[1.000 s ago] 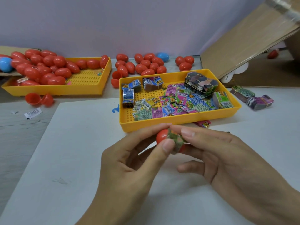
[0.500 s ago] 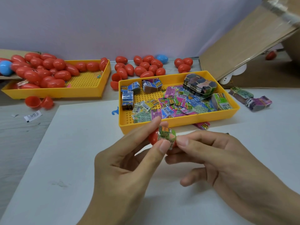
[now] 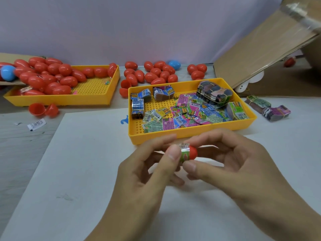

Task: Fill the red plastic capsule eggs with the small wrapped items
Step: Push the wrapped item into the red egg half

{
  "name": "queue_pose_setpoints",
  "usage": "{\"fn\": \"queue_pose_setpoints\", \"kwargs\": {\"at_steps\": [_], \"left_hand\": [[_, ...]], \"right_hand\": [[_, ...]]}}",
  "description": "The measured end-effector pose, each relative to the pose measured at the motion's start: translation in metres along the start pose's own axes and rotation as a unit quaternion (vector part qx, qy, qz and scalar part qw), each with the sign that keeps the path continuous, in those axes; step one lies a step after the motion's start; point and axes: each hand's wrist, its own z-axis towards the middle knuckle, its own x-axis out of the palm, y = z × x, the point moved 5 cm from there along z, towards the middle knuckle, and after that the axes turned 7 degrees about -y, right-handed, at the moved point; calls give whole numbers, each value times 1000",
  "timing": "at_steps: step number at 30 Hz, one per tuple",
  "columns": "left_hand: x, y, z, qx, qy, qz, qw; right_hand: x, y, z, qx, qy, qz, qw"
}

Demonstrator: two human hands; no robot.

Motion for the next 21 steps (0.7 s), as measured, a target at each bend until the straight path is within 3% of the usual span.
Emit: {"fn": "queue_pose_setpoints", "kwargs": {"at_steps": [3,7,10,12,16,21], "left_hand": [[-3,-4,4,51,-24,10,998],[-5,-8,5,129,-21,4,991],[-1,-9,2,162,6,28,986],[-1,-8,1,142,14,11,990],[-4,-2,5,20,19,-41,999],[-4,-8,7,84,-12,-13,996]], "right_hand": [[1,4,-1,-37,5,-10,999],[-2,2,5,45,-4,35,998],[4,-2,2,73,38,4,997],[6,0,1,33,26,-1,999],[0,7,-3,-87,-34,-85,992],[0,14,0,-60,-4,-64,996]]}}
